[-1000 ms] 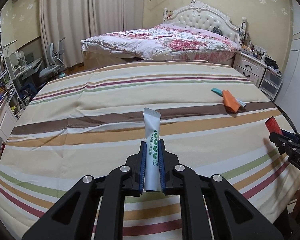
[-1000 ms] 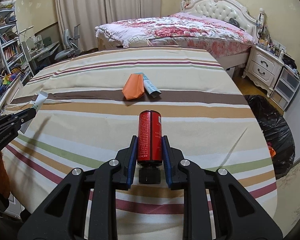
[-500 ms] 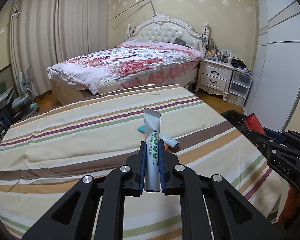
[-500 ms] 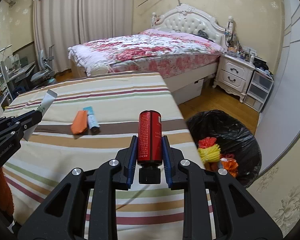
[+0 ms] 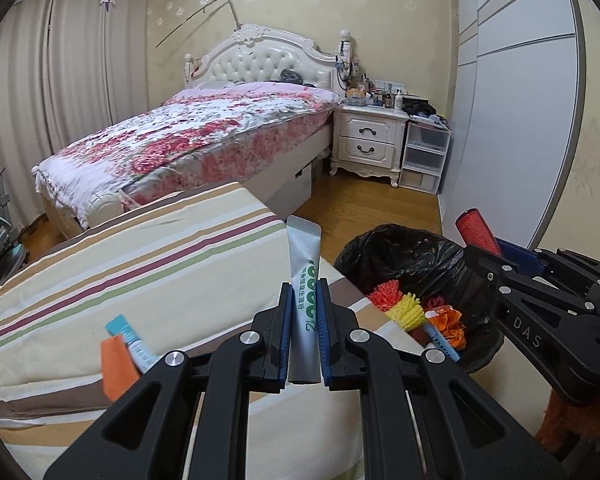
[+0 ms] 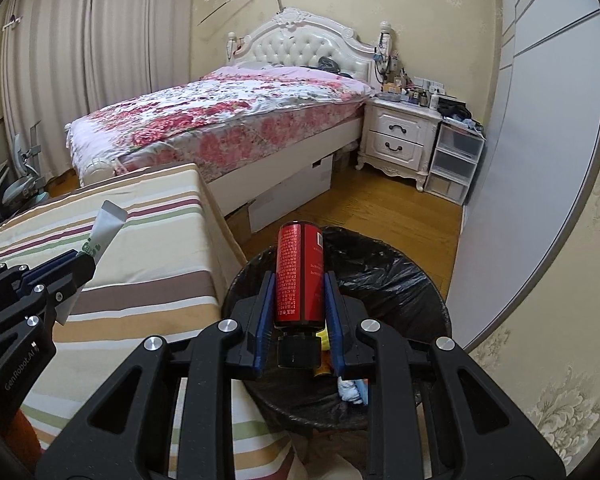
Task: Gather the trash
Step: 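Carry both items over the trash bin and open both grippers to drop them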
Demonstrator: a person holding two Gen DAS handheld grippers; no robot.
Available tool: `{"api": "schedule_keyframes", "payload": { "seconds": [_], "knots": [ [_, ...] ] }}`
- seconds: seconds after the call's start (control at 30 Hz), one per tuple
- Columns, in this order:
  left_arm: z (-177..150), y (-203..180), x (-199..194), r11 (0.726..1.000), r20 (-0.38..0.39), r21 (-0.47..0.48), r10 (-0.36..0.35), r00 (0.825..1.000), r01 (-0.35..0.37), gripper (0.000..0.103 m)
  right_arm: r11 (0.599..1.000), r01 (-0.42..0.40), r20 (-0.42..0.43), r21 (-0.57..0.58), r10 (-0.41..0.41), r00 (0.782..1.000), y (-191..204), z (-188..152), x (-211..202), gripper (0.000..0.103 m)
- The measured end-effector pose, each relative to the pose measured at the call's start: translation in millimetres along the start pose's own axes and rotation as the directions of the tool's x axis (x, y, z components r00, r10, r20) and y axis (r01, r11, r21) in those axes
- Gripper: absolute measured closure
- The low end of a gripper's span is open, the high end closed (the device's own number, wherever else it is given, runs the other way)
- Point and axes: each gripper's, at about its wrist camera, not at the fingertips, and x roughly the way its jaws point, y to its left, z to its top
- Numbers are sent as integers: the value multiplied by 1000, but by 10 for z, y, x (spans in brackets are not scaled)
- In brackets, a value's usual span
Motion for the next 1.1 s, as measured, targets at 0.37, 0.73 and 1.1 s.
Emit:
{"api": "schedule_keyframes", "payload": {
  "seconds": [0.37, 0.73, 1.1],
  "knots": [
    [160, -419, 585, 998, -63, 60, -21, 998, 25, 90, 996, 41, -40, 77, -38, 998, -373, 33, 459, 80],
    [227, -619, 886, 996, -114, 87, -9, 993, 19, 79, 990, 71, -59, 123, -64, 996, -573, -17, 624, 71],
    [242, -559, 843, 998, -101, 57, 25, 995, -19, 33, 982, 107, -46, 154, -101, 994, -694, -24, 535, 50]
  ]
}}
